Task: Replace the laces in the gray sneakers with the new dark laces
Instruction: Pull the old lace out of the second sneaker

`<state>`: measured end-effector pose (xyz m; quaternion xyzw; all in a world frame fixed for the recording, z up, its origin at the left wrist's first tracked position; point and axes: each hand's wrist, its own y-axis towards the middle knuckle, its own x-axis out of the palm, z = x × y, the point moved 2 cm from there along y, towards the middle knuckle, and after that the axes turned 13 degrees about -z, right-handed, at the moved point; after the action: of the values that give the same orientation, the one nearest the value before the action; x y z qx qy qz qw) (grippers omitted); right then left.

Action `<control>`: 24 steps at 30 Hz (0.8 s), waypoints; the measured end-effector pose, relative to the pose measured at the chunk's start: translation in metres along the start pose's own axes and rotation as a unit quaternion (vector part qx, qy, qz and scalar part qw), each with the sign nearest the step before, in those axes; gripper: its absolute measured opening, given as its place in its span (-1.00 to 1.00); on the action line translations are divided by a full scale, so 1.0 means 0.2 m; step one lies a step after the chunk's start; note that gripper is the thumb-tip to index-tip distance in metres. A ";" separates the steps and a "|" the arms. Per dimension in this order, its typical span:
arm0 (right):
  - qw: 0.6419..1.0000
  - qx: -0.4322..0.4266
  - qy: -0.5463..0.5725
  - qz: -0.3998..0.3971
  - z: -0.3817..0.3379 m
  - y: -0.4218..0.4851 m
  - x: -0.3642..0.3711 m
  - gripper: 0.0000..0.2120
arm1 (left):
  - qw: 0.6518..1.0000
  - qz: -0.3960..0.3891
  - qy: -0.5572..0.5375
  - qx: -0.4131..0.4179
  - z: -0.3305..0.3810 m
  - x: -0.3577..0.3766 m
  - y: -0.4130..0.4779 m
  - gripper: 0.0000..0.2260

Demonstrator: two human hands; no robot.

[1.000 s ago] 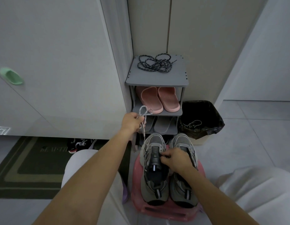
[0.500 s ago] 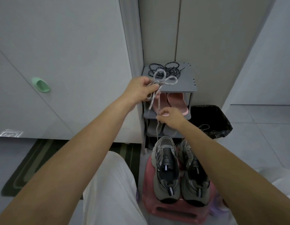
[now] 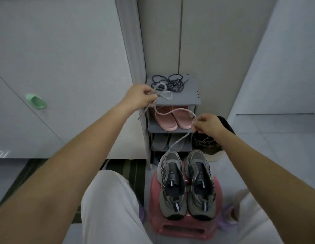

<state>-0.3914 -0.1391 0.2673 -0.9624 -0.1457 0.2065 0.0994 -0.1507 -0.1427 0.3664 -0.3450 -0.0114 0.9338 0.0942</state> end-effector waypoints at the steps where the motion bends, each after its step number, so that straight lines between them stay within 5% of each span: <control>1: 0.999 -0.028 0.037 0.001 -0.08 0.01 -0.02 -0.90 | 0.999 -0.026 0.038 0.000 0.00 0.07 0.02 -0.89; 4: 0.993 -0.086 0.074 -0.035 -0.28 0.02 -0.05 -0.89 | 0.994 -0.067 0.077 0.024 0.06 0.29 0.06 -0.87; 8: 0.992 -0.108 0.054 -0.022 -0.38 0.01 -0.12 -0.94 | 0.995 -0.072 -0.038 0.059 0.14 0.43 0.13 -0.77; 17: 0.995 -0.085 0.046 0.027 -0.41 -0.06 -0.31 -0.79 | 0.970 -0.081 -0.216 0.070 0.28 0.51 0.21 -0.92; 20: 0.996 -0.046 0.010 0.074 -0.32 -0.07 -0.37 -0.70 | 0.975 -0.087 -0.192 0.068 0.31 0.48 0.21 -0.85; 24: 0.994 0.057 0.096 -0.009 -0.15 -0.08 -0.31 -0.65 | 0.978 -0.098 -0.179 0.050 0.31 0.47 0.22 -0.79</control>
<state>-0.4360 -0.1481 0.3214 -0.9692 -0.1320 0.1198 0.1697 -0.2671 -0.1656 0.3491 -0.1648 -0.0151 0.9660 0.1988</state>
